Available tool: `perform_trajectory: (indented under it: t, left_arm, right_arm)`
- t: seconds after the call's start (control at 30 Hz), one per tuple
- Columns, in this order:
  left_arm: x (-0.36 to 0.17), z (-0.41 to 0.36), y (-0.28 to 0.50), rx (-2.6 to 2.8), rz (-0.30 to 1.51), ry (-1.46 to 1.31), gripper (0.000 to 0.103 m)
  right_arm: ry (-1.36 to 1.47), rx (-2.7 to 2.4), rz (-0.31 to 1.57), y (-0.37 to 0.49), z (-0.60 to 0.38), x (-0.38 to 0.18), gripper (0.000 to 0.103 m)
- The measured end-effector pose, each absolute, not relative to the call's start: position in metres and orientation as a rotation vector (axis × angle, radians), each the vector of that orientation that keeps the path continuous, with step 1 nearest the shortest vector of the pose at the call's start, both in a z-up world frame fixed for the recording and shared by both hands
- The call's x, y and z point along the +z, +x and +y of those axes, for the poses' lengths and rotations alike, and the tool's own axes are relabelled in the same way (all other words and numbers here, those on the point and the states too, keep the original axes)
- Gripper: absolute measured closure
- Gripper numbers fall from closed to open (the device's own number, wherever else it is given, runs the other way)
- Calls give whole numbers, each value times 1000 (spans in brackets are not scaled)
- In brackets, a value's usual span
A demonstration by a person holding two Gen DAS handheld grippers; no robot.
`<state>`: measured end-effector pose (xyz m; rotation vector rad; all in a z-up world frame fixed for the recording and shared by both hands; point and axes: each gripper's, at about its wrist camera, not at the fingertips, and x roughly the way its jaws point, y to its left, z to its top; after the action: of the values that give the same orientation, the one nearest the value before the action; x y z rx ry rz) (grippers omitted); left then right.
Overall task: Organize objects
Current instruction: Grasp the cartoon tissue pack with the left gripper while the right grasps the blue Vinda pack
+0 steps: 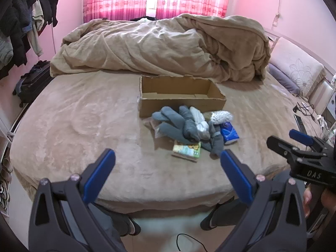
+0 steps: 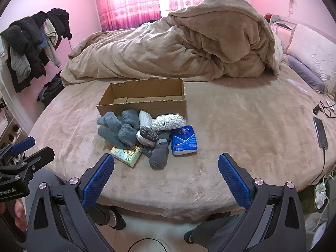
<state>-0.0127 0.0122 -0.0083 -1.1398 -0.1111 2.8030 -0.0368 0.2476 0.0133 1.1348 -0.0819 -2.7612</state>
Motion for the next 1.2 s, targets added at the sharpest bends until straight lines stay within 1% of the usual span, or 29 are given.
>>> perform_trajectory:
  t: [0.1, 0.43, 0.67, 0.73, 1.07, 1.13, 1.2]
  left_arm:
    - [-11, 15, -17, 2797, -100, -1150, 6]
    - [-37, 28, -41, 2758, -90, -1202, 6]
    - [-73, 48, -73, 2696, -53, -1266, 7]
    - [-85, 54, -82, 2678, -47, -1285, 11]
    - [-142, 76, -121, 2614, 8, -1373, 13]
    - [-150, 80, -126, 2602, 22, -1391, 17]
    - [-158, 82, -130, 2596, 43, -1408, 18]
  right_arm:
    - [1136, -2757, -81, -39, 248, 12, 2]
    - [1159, -2753, -68, -62, 257, -5, 2]
    - [1193, -2758, -31, -91, 269, -29, 2]
    - [1207, -2756, -22, -100, 273, -37, 2]
    - [1311, -2706, 29, -145, 279, -85, 2]
    - [1334, -2686, 39, -152, 278, -96, 6]
    - [1357, -2667, 45, -157, 276, -106, 7]
